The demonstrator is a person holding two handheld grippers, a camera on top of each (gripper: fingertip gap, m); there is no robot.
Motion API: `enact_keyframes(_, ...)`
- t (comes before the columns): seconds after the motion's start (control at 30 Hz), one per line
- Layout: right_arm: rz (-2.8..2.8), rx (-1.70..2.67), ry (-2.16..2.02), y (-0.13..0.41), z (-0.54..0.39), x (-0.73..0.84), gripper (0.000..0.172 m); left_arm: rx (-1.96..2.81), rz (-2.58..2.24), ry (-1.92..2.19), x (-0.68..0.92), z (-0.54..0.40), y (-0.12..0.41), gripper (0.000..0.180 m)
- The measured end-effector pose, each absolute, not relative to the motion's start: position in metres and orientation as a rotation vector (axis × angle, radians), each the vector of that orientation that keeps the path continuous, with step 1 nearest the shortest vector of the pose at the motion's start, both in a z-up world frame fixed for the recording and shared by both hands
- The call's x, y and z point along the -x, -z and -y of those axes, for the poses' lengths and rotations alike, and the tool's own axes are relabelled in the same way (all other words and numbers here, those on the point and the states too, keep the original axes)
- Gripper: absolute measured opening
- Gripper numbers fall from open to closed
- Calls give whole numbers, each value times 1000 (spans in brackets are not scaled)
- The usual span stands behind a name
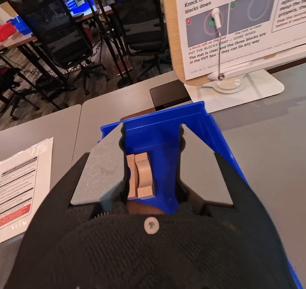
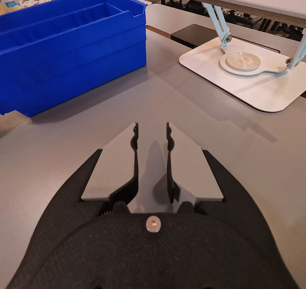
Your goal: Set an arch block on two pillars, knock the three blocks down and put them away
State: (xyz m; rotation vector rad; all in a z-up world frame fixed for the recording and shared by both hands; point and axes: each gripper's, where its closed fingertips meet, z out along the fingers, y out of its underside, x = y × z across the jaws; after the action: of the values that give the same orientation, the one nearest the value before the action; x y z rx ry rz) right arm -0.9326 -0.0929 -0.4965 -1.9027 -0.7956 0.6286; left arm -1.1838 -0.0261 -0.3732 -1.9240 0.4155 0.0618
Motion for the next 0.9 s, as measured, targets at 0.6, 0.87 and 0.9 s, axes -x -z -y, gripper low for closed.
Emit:
enact_keyframes(0.6,786,1895,-618,495,95,931,31,2121,-518,-57,1200,26,424,64)
enact_keyframes(0.87,787,1892,-613,495,95,931,31,2157,-548,-88,1197,24,436,64)
enact_keyframes(0.9,787,1892,-613,495,95,931,31,2146,-547,-88,1195,24,433,63)
